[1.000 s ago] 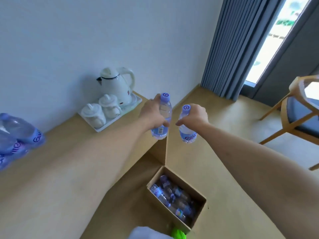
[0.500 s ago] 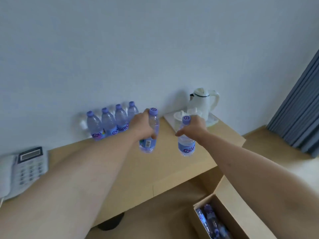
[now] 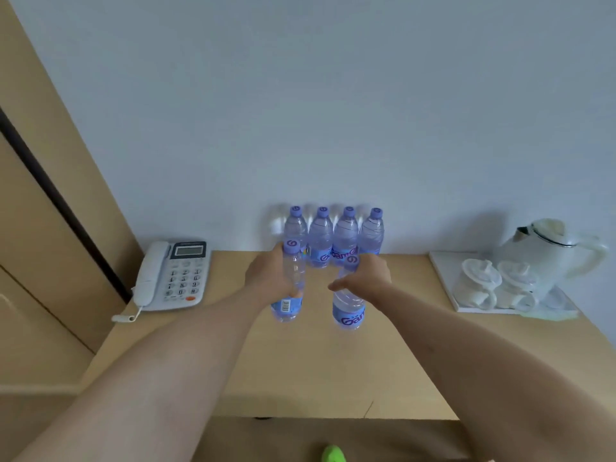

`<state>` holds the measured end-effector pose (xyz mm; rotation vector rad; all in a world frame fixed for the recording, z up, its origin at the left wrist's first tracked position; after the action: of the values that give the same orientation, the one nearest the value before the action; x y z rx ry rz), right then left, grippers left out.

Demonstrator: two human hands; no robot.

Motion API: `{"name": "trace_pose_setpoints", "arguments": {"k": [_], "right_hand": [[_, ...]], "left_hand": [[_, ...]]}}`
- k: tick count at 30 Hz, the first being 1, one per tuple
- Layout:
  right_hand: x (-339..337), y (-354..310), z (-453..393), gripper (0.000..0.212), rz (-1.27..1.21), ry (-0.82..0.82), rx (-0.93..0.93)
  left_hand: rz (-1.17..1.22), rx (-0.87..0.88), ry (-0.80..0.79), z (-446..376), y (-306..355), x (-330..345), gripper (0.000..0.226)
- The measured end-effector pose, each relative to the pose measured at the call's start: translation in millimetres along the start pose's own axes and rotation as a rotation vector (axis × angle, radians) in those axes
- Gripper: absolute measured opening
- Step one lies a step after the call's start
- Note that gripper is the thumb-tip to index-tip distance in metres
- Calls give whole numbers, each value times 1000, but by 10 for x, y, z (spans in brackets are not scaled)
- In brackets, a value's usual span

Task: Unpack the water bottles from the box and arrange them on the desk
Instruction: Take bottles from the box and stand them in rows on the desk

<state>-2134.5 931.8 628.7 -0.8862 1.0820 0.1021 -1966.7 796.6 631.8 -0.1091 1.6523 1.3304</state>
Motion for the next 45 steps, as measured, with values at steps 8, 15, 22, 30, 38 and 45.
{"name": "trace_pose_setpoints", "arguments": {"k": [8,15,22,30,38,45], "right_hand": [[410,-201,-673,50,-82,-46,-43],[541,-244,-1172,40,-200,20,-40],[584,-311,-1403,50,-124,63,-44],[530,-286,-1253,76,-91,-45,-91],[139,-220,-650,64,-9,27,-94],[-209,203,22,71,39,171,-21]], "left_hand": [[164,-120,101,-422,-295,154,56],[207,-80,163,-855,-254,354,56],[245,-61,150,-1155,-216,475,57],[120,-30,93,-1121,-183,440,83],[-56,84,172,-764,59,72,76],[-117,260,184,-323,537,214,66]]}}
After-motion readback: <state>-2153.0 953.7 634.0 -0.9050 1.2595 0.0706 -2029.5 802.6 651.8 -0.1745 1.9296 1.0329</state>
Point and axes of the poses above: each hand's wrist, its own z-axis away from the middle knuckle, its own x-axis out of the palm, y = z × x, the point moved 5 cm from there along -z, towards the middle knuckle, and after that the axes turned 7 degrees about z, right-handed, at the moved point
